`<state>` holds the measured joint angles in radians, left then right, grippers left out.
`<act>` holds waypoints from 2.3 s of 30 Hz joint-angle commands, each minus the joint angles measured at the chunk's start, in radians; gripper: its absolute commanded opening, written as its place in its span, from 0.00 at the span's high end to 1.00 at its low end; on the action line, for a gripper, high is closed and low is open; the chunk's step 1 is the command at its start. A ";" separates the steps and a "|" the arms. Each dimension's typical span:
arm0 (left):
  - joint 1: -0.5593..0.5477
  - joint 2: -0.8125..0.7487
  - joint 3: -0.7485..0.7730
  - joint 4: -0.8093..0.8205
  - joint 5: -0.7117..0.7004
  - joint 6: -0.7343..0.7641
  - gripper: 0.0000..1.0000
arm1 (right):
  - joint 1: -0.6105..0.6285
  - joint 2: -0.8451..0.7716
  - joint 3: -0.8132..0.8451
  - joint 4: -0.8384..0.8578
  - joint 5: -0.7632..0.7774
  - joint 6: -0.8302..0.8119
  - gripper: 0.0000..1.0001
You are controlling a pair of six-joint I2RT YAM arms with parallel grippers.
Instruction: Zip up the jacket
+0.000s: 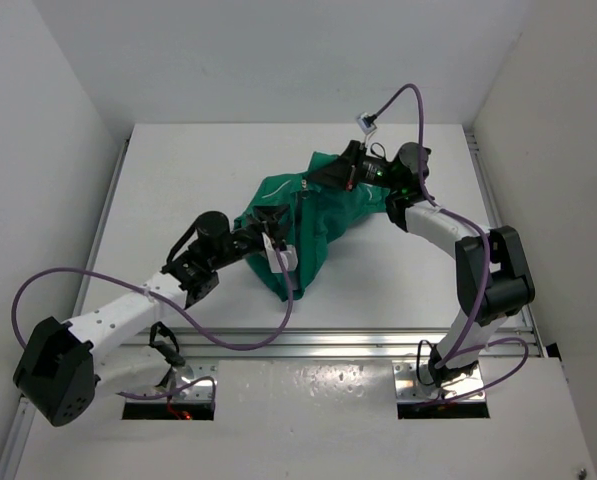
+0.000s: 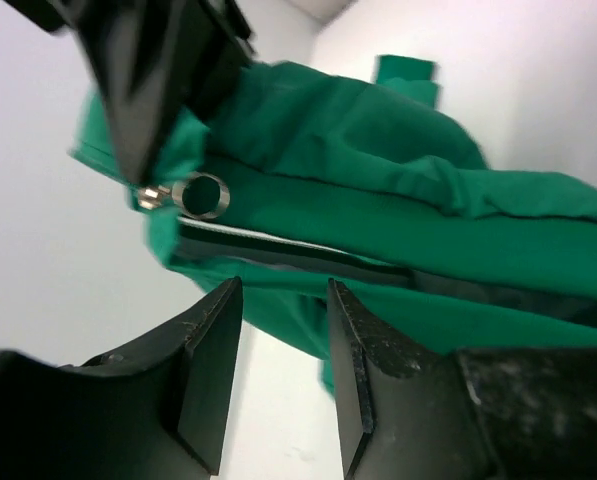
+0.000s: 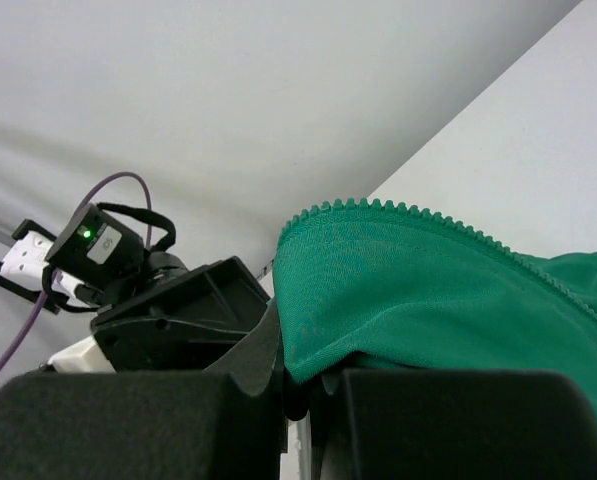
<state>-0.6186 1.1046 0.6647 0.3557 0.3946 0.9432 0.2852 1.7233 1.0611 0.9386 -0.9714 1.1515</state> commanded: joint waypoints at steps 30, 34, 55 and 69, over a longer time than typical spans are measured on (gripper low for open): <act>-0.084 0.087 -0.062 0.440 -0.119 0.327 0.53 | 0.049 -0.034 0.016 0.051 0.010 0.017 1.00; -0.084 0.097 -0.062 0.451 -0.119 0.327 0.53 | 0.052 -0.031 0.023 0.045 0.008 0.013 1.00; -0.084 0.116 -0.091 0.434 -0.108 0.401 0.53 | 0.063 -0.016 0.034 0.048 0.008 0.019 1.00; -0.084 0.138 -0.091 0.493 -0.126 0.410 0.54 | 0.062 -0.014 0.027 0.052 0.005 0.020 1.00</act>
<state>-0.6926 1.2427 0.5800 0.7807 0.2626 1.3495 0.3374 1.7233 1.0611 0.9333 -0.9718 1.1645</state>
